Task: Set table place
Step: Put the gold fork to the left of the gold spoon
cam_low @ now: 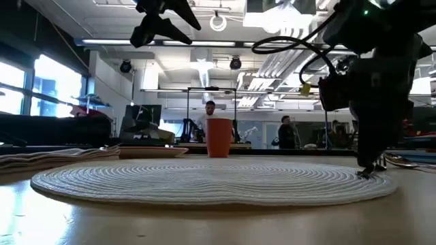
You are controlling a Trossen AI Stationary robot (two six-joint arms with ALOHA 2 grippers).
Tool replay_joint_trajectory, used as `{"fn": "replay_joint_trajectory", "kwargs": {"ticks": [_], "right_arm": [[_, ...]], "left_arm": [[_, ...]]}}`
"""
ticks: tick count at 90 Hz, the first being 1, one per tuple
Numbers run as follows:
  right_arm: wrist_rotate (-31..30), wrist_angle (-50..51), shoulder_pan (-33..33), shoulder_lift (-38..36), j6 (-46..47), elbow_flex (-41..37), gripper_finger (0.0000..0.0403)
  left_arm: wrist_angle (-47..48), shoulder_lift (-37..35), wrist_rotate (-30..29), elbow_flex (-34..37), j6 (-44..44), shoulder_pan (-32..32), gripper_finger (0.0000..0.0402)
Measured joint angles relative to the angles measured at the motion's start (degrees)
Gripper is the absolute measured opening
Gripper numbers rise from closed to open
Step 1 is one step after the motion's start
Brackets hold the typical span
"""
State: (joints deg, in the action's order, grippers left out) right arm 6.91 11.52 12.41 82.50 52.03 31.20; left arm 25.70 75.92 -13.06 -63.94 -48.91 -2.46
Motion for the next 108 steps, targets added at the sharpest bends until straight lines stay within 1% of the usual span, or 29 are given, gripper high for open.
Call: {"fn": "replay_joint_trajectory", "kwargs": {"ticks": [10, 30, 37, 52, 60, 70, 91, 108], "right_arm": [[0.77, 2.37, 0.04, -1.44, -0.11, -0.03, 0.0041], [0.54, 14.64, 0.04, -7.93, -2.14, -0.17, 0.0041], [0.48, 17.04, 0.04, -9.87, -2.95, -0.20, 0.0041], [0.42, 16.62, 0.04, -10.68, -3.02, -0.20, 0.0041], [0.45, 13.28, 0.06, -10.08, -2.75, -0.20, 0.0041], [2.10, 9.04, 0.20, -8.54, -2.71, -0.17, 0.0041], [3.84, 9.02, 0.97, -3.49, -2.03, -0.12, 0.0041], [6.49, 11.24, 1.72, -3.89, -2.25, -0.15, 0.0041]], "left_arm": [[0.18, 0.00, 0.41, 0.00, 0.03, 0.00, 0.0131], [0.24, 0.00, 0.46, 0.00, 0.06, 0.00, 0.0131], [0.34, 0.00, 0.48, 0.00, 0.24, 0.00, 0.0131], [1.42, 0.00, 0.31, 0.00, 0.57, 0.00, 0.0131], [2.10, 0.00, 0.09, 0.00, 0.60, 0.01, 0.0131], [2.19, 0.00, -0.46, 0.00, 0.61, 0.00, 0.0131], [2.23, 0.02, -1.17, 0.00, 0.57, 0.00, 0.0131], [2.86, 0.02, -1.00, 0.00, 0.55, 0.00, 0.0131]]}}
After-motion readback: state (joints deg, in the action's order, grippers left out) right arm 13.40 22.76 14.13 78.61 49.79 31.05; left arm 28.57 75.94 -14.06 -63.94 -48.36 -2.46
